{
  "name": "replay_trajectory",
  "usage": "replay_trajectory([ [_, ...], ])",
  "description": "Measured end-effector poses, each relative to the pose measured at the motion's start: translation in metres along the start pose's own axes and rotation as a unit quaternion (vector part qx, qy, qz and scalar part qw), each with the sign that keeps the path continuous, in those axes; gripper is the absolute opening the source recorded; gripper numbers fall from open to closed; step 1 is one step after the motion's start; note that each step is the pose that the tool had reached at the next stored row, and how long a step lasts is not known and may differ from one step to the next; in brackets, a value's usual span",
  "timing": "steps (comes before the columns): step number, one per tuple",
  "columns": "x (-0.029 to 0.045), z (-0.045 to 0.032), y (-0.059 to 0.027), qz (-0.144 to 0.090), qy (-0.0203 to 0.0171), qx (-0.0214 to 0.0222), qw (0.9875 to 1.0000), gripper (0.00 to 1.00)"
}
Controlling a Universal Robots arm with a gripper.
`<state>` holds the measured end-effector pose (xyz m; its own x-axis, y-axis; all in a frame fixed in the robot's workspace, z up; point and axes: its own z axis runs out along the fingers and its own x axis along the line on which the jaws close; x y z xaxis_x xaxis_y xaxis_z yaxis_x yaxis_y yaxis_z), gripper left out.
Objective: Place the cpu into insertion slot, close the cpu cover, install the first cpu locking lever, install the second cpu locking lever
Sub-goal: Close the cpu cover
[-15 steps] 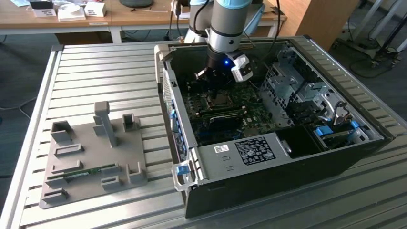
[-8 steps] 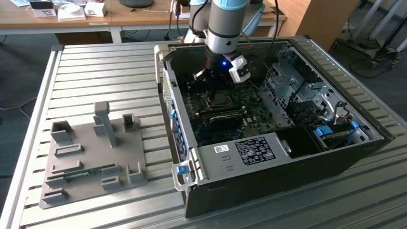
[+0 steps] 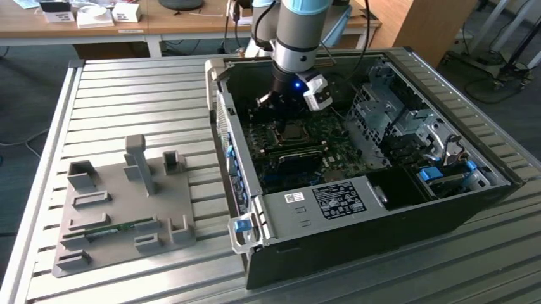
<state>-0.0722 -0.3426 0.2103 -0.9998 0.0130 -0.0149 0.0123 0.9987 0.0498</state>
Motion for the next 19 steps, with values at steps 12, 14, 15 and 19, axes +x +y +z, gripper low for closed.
replay_trajectory([
  [12, 0.0007, 0.0033, -0.0002, 0.0, 0.0, -0.0013, 1.0, 0.11],
  [14, 0.001, 0.0035, 0.0, 0.0, -0.0001, -0.0025, 1.0, 0.11],
  [15, 0.0011, 0.0035, 0.0, 0.0, 0.0, -0.0026, 1.0, 0.11],
  [19, 0.0014, 0.004, 0.0, 0.0, -0.0001, -0.0029, 1.0, 0.11],
])
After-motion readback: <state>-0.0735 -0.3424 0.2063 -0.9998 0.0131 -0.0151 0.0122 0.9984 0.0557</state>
